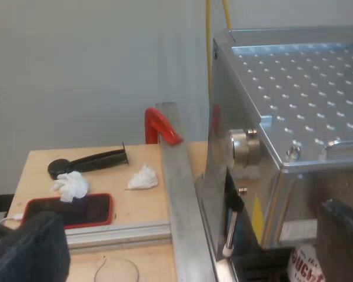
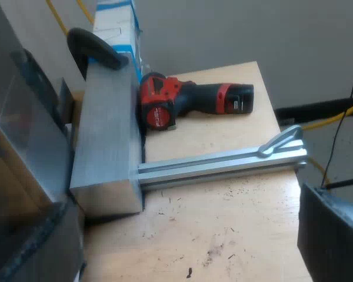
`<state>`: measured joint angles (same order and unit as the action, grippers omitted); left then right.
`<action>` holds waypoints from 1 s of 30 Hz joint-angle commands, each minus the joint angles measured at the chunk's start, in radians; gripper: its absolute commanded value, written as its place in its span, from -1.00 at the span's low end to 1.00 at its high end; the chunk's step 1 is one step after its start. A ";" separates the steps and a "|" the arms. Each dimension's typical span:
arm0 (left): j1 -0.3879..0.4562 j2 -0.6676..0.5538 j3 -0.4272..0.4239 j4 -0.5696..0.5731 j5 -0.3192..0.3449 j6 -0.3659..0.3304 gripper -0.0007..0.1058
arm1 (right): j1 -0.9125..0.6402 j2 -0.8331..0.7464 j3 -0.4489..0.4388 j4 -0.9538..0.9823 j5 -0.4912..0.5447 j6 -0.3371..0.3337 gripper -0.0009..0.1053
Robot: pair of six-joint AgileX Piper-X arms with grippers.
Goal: Place mug into machine
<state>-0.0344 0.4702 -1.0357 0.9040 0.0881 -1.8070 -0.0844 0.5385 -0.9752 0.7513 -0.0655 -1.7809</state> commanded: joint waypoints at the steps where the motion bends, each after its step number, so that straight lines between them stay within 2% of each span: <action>1: 0.003 -0.060 0.000 0.034 -0.009 0.002 0.65 | -0.006 -0.078 0.026 -0.007 -0.030 -0.018 0.46; 9: 0.003 -0.275 0.079 0.090 -0.009 0.002 0.65 | -0.006 -0.297 0.096 0.033 -0.029 -0.018 0.46; 20: 0.003 -0.487 0.153 0.178 -0.009 0.002 0.65 | -0.006 -0.467 0.096 0.233 -0.029 -0.018 0.46; 21: 0.003 -0.576 0.163 0.244 -0.009 0.002 0.65 | -0.006 -0.485 0.096 0.255 -0.029 -0.018 0.46; 24: 0.003 -0.628 0.163 0.296 -0.009 0.002 0.65 | -0.006 -0.527 0.096 0.302 -0.029 -0.018 0.46; 27: 0.003 -0.624 0.157 0.376 -0.006 0.002 0.65 | -0.006 -0.576 0.096 0.338 -0.029 -0.018 0.46; 30: 0.003 -0.625 0.158 0.396 -0.009 0.010 0.65 | -0.002 -0.598 0.087 0.370 -0.029 -0.018 0.46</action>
<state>-0.0344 -0.0117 -0.8742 1.3010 0.0830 -1.7959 -0.0844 -0.0074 -0.8744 1.1041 -0.0860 -1.7867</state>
